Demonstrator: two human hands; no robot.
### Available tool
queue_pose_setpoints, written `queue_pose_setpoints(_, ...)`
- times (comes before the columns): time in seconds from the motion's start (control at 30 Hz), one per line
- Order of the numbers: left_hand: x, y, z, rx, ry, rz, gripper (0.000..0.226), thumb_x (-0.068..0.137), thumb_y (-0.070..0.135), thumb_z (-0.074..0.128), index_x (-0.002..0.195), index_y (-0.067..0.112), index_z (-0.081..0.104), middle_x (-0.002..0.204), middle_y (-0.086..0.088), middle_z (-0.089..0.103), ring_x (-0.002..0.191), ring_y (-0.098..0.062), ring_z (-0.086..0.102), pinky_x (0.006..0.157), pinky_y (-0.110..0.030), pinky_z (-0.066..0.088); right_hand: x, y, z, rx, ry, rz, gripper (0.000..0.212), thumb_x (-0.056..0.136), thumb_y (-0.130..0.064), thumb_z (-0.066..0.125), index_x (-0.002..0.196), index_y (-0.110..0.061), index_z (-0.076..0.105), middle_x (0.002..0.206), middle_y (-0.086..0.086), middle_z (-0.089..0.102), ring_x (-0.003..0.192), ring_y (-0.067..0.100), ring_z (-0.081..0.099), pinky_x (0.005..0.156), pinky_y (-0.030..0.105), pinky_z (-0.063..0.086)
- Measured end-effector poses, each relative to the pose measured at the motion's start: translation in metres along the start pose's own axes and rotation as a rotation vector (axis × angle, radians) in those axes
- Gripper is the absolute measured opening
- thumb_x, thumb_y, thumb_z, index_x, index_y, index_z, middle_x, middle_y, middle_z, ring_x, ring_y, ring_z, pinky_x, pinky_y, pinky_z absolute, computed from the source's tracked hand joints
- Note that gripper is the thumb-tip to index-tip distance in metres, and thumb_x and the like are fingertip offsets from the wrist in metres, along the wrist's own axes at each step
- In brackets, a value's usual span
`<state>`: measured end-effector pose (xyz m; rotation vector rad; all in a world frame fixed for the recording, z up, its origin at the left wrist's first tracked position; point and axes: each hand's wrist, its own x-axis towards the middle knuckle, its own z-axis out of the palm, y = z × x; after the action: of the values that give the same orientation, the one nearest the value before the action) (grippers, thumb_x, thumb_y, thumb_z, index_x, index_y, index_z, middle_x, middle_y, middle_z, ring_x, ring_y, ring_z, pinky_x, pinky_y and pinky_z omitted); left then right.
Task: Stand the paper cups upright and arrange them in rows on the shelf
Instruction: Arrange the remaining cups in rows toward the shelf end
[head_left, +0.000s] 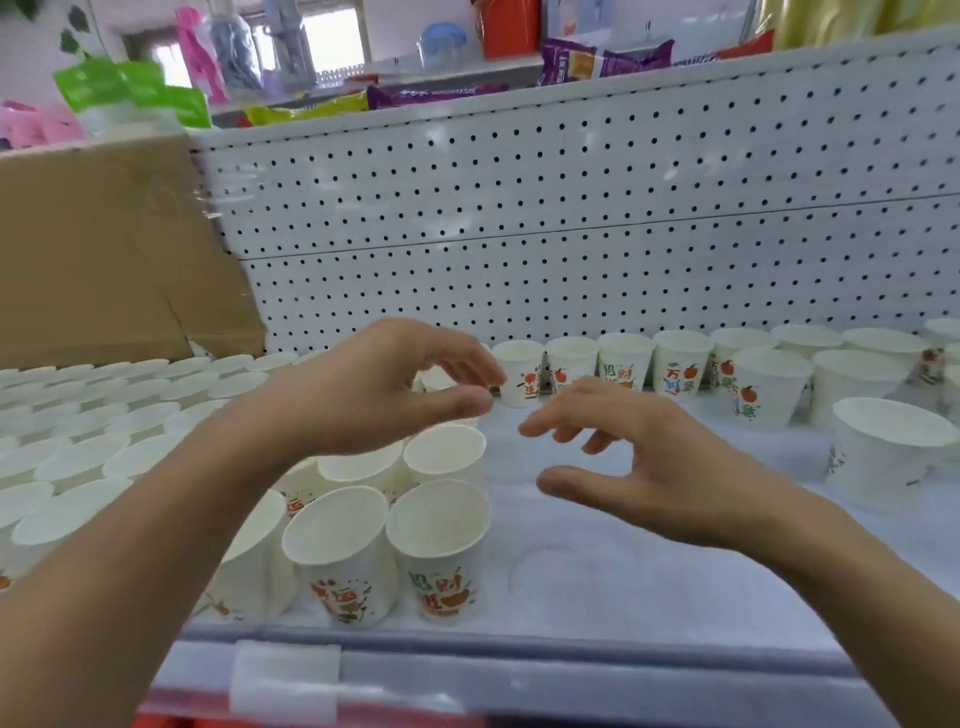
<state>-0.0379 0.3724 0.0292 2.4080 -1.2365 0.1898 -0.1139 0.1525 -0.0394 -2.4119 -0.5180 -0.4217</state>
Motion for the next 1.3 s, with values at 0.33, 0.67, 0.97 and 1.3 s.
queue_pose_setpoints(0.33, 0.136, -0.021, 0.039, 0.263, -0.155, -0.133, 0.023, 0.093, 0.026, 0.061, 0.114, 0.021, 0.066, 0.11, 0.008, 0.067, 0.1, -0.007, 0.061, 0.087, -0.022, 0.045, 0.06, 0.126, -0.109, -0.494, -0.09, 0.354, 0.026, 0.091, -0.026, 0.062, 0.116, -0.028, 0.061, 0.12, -0.005, 0.058, 0.098, 0.012, 0.054, 0.082, 0.029, 0.046)
queue_pose_setpoints(0.67, 0.241, 0.031, 0.115, 0.211, -0.129, 0.161, 0.028, 0.094, 0.023, 0.058, 0.121, 0.027, 0.061, 0.121, 0.011, 0.061, 0.105, -0.006, 0.053, 0.092, -0.03, 0.046, 0.05, 0.165, -0.149, -0.606, -0.072, 0.524, 0.02, 0.092, -0.019, 0.058, 0.109, -0.025, 0.068, 0.109, -0.006, 0.065, 0.093, 0.013, 0.06, 0.084, 0.03, 0.051)
queue_pose_setpoints(0.97, 0.261, 0.055, 0.157, 0.185, -0.239, 0.367, 0.03, 0.08, 0.017, 0.069, 0.106, 0.033, 0.07, 0.097, 0.011, 0.062, 0.098, -0.013, 0.054, 0.079, -0.031, 0.048, 0.014, 0.165, -0.172, -0.69, -0.174, 0.703, 0.019, 0.085, -0.015, 0.058, 0.081, -0.031, 0.066, 0.088, -0.009, 0.063, 0.082, 0.012, 0.059, 0.078, 0.034, 0.054)
queue_pose_setpoints(1.3, 0.209, 0.036, 0.085, 0.068, -0.281, 0.211, 0.013, 0.085, 0.015, 0.07, 0.096, 0.02, 0.075, 0.075, 0.021, 0.064, 0.072, 0.001, 0.061, 0.063, -0.009, 0.046, 0.004, 0.146, -0.156, -0.917, -0.154, 0.71, 0.013, 0.082, -0.017, 0.057, 0.069, -0.022, 0.055, 0.07, -0.005, 0.058, 0.063, 0.015, 0.052, 0.058, 0.029, 0.045)
